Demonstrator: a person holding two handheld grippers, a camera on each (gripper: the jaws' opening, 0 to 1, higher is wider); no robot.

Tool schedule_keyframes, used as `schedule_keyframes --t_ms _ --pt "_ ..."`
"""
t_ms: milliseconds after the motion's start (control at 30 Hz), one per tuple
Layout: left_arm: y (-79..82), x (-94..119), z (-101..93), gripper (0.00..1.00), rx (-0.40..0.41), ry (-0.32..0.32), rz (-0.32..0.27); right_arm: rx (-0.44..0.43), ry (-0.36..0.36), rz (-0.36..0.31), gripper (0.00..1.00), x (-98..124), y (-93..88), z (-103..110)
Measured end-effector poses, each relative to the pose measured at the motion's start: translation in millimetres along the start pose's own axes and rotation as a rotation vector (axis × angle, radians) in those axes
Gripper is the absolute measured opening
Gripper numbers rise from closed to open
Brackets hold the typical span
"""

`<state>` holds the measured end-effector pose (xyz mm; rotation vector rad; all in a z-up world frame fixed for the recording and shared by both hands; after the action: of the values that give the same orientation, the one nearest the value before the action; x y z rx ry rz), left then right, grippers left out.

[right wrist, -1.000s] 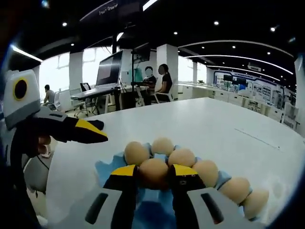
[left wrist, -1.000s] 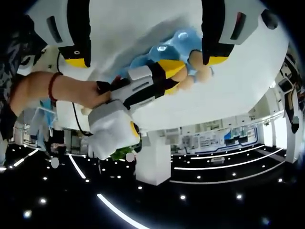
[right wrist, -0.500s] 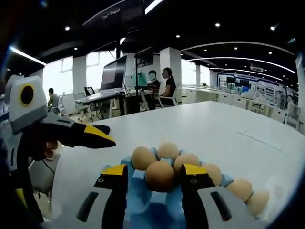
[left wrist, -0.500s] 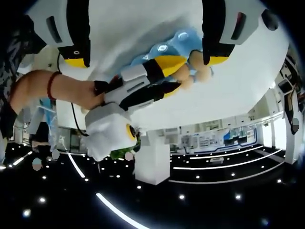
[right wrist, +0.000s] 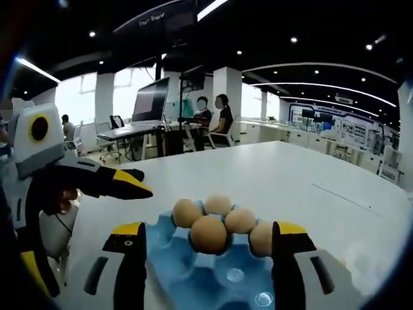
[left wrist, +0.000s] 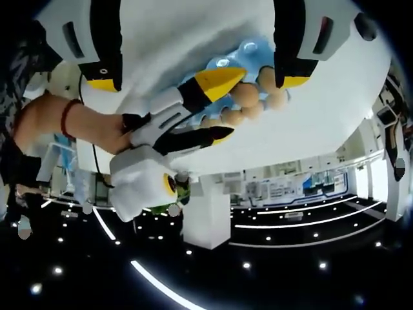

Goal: Place the egg into an empty slot of the egg tray after lifting it from the table, then release the egg inside the slot.

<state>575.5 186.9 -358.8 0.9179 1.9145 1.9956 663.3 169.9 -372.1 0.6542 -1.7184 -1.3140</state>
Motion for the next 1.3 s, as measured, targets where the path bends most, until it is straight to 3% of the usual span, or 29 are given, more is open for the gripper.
schedule_keyframes --t_ms 267,1300 --pt "1.2 1 0.2 1.0 -0.002 0.003 -0.002 -0.006 -0.011 0.019 0.89 3 -4.1 -8" --pt "2.7 -1 -2.9 1.0 -0.011 -0.003 -0.001 -0.034 -0.102 0.013 0.88 38 -9.7 -43"
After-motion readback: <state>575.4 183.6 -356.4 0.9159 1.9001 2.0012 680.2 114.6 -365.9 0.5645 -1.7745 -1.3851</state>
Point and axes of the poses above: the point that each gripper's makers call its tool centre point, and the gripper's own axes: x roughly backward along the fingers, z roughly to its left, y roughly out of its top, the point moved 3 cm from there along x, roughly backward along the fingers, and after that the axes turned 8 degrees about -y, right-handed, at the moved point
